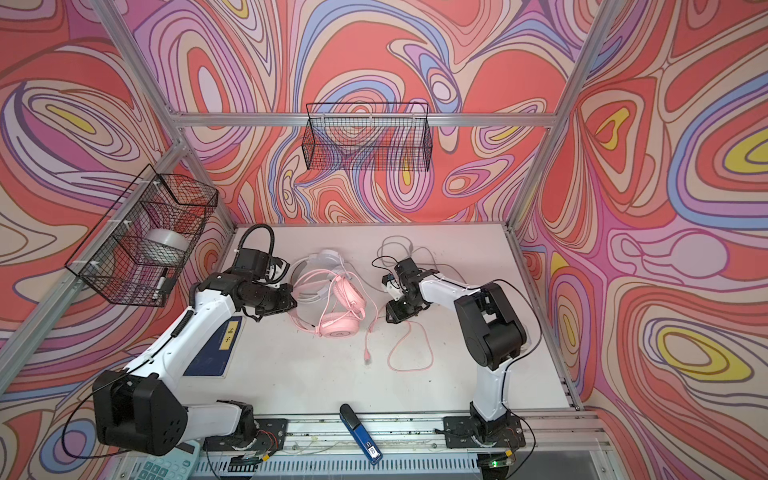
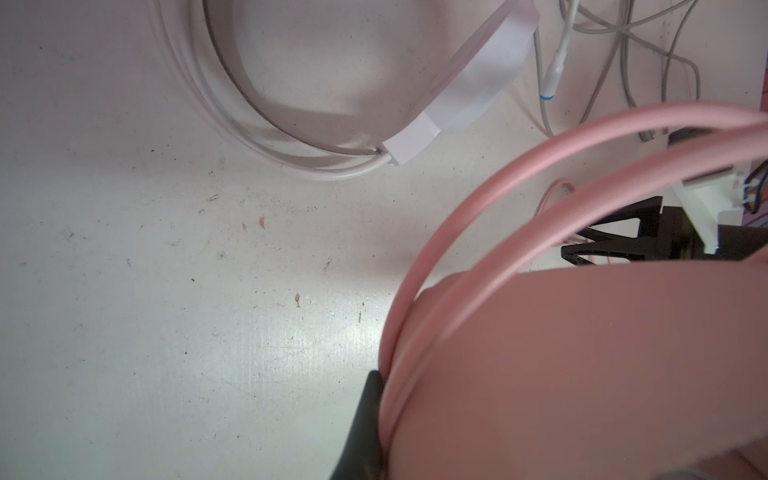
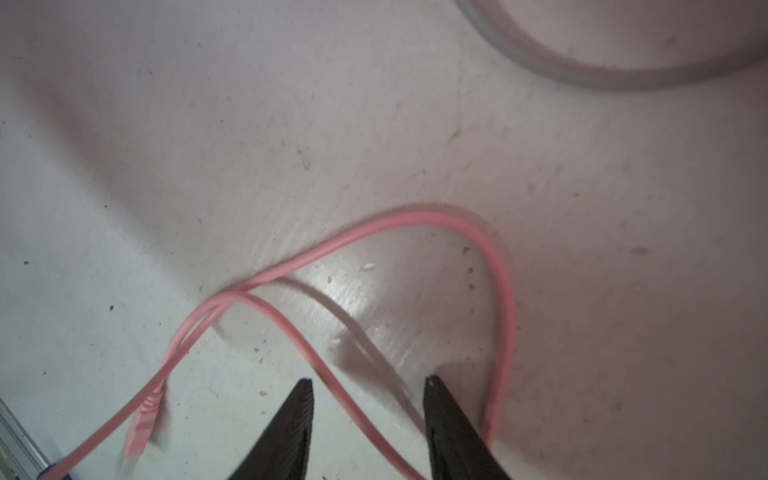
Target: Wrap the headphones
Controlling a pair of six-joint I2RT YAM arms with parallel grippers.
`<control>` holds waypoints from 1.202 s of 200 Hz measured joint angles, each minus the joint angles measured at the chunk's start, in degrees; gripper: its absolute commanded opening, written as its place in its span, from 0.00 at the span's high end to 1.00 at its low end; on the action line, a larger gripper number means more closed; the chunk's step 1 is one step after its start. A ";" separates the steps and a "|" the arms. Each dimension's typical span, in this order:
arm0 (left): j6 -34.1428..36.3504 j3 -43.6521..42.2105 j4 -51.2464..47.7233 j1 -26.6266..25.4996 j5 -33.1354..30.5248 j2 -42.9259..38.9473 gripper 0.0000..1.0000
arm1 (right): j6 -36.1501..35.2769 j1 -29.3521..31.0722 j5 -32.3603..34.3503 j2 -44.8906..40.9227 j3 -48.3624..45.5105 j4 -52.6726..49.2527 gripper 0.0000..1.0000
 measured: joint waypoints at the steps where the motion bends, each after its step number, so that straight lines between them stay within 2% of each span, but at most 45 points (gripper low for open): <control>1: 0.00 0.02 -0.02 0.00 0.00 0.00 1.00 | -0.02 0.04 0.07 0.07 0.07 0.00 0.57; 42: 0.00 0.02 -0.02 0.00 -0.02 0.00 1.00 | -0.39 0.81 0.55 0.79 0.70 0.31 0.66; 108: 0.00 0.00 -0.02 0.00 -0.09 0.00 1.00 | -1.88 0.85 0.11 0.79 -0.24 1.14 0.86; 135: 0.02 0.00 -0.02 0.00 -0.11 0.00 1.00 | -2.29 0.85 -0.74 0.48 -1.03 1.77 1.00; 176: 0.00 0.00 0.00 0.09 -0.11 0.00 1.00 | -2.54 0.85 -2.75 -1.88 -3.87 2.47 1.00; 240: 0.02 -0.13 -0.02 0.11 -0.11 0.00 1.00 | -1.70 0.07 -6.93 -10.25 -4.70 3.43 1.00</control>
